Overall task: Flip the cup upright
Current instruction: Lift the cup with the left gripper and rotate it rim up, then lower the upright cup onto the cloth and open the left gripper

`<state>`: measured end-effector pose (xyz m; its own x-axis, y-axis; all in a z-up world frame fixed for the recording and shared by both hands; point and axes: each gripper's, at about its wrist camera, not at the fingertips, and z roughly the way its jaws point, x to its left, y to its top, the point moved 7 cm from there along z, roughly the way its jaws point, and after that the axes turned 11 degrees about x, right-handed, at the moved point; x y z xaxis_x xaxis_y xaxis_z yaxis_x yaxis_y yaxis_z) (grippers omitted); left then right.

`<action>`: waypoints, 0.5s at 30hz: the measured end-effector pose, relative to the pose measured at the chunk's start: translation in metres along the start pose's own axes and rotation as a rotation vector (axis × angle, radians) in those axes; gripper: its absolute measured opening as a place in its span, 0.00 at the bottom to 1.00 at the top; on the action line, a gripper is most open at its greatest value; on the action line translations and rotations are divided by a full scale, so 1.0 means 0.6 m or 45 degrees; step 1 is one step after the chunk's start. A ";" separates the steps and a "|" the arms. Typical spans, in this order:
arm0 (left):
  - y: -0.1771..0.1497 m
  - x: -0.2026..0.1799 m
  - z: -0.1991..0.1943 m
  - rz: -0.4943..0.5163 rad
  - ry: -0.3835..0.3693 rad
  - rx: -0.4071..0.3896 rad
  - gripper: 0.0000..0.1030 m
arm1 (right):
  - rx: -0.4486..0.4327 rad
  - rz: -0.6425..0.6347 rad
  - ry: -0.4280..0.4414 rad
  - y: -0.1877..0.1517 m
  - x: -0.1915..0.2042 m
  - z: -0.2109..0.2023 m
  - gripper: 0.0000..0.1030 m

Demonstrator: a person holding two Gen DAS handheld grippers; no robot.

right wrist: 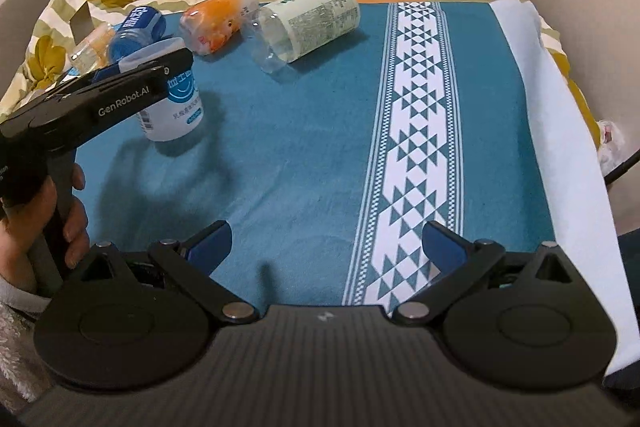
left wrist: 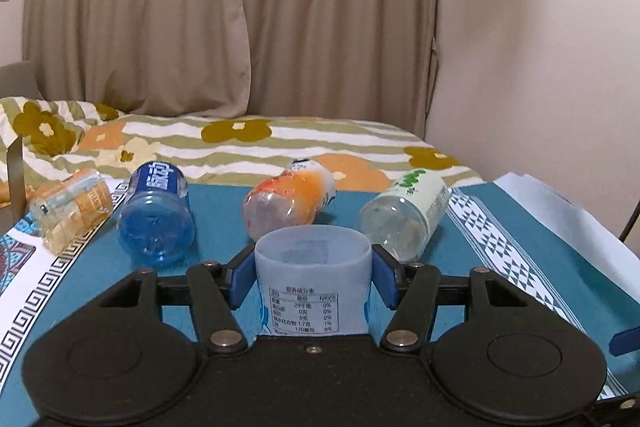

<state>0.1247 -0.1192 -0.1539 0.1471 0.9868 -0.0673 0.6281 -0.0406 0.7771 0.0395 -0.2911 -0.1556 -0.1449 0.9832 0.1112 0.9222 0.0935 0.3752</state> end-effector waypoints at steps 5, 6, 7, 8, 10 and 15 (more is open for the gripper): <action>0.000 -0.006 -0.009 0.048 0.009 0.120 0.63 | -0.009 -0.001 0.021 0.000 0.013 -0.005 1.00; 0.000 -0.008 -0.009 0.063 0.014 0.148 0.63 | -0.007 -0.001 0.024 0.001 0.015 -0.006 1.00; 0.001 -0.011 -0.009 0.078 0.021 0.180 0.63 | -0.004 0.000 0.028 0.001 0.017 -0.007 1.00; 0.002 -0.012 -0.009 0.088 0.026 0.207 0.63 | -0.003 0.001 0.028 0.002 0.018 -0.007 1.00; 0.003 -0.013 -0.008 0.101 0.035 0.258 0.63 | -0.001 0.003 0.027 0.004 0.021 -0.008 1.00; 0.008 -0.013 -0.001 0.122 0.050 0.344 0.64 | -0.006 0.005 0.029 0.008 0.025 -0.017 1.00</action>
<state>0.1261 -0.1270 -0.1491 0.1889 0.9816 0.0266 0.7942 -0.1687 0.5838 0.0383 -0.2772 -0.1429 -0.1492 0.9797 0.1336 0.9211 0.0886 0.3791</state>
